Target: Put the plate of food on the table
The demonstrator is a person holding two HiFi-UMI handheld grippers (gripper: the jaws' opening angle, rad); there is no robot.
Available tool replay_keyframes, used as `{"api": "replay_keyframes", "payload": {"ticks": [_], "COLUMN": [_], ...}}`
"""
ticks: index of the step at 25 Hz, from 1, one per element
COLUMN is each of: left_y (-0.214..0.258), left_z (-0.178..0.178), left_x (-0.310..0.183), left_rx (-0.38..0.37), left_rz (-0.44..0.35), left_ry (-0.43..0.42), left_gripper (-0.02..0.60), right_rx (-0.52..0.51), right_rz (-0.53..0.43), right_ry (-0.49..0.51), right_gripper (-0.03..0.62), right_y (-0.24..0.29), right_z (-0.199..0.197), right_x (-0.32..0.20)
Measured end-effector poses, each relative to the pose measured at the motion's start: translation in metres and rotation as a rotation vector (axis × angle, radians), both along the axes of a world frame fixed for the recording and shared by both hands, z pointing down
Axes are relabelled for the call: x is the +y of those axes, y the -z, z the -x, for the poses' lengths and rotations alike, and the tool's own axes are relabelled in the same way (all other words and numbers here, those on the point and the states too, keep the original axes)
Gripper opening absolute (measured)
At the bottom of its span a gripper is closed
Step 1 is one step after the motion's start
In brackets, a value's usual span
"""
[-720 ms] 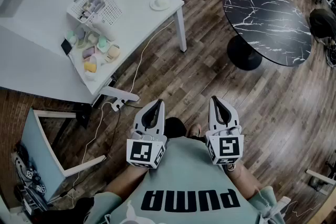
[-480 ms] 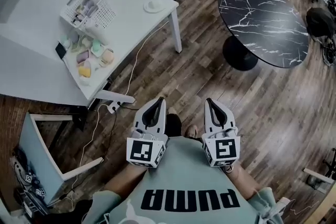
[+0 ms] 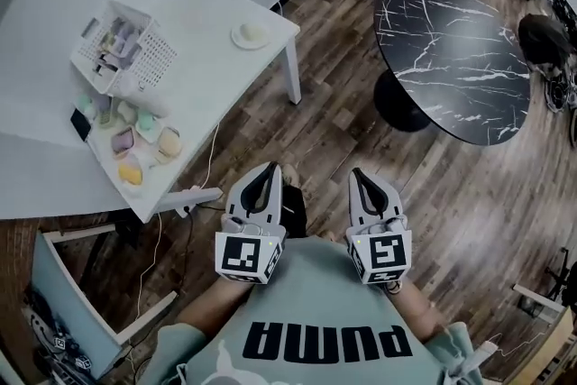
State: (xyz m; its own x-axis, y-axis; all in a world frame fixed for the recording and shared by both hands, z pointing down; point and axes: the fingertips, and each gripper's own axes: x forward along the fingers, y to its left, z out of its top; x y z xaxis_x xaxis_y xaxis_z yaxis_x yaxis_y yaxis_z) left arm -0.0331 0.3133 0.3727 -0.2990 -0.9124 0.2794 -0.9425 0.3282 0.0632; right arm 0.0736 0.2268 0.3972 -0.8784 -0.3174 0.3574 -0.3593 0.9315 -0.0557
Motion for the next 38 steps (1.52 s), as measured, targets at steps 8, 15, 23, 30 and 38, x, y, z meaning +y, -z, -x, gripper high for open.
{"api": "replay_keyframes", "payload": {"ticks": [8,15,23,30,38], "left_y": [0.000,0.000,-0.022,-0.059,-0.113], "left_z": [0.118,0.203,0.273,0.321,0.356], "left_x": [-0.073,-0.099,-0.105,-0.126,-0.167], "left_rx": [0.029,0.065,0.138,0.255,0.425], "left_rz": [0.008,-0.012,0.036,0.080,0.177], "left_ry": [-0.058,-0.028,0.095,0.208,0.310], "left_gripper": [0.006,0.006,0.006,0.006,0.082], "right_rx": [0.032,0.041,0.068,0.115,0.207], "right_rz": [0.011,-0.003,0.004,0.043,0.159], "right_ry": [-0.068,-0.064,0.053,0.209,0.376], "right_gripper": [0.008,0.008,0.008,0.008,0.008], "right_y": [0.007,0.017,0.007,-0.025,-0.081], "right_z": [0.106,0.189,0.269,0.340,0.406], "right_x": [-0.067,-0.106,-0.136,-0.173,-0.224]}}
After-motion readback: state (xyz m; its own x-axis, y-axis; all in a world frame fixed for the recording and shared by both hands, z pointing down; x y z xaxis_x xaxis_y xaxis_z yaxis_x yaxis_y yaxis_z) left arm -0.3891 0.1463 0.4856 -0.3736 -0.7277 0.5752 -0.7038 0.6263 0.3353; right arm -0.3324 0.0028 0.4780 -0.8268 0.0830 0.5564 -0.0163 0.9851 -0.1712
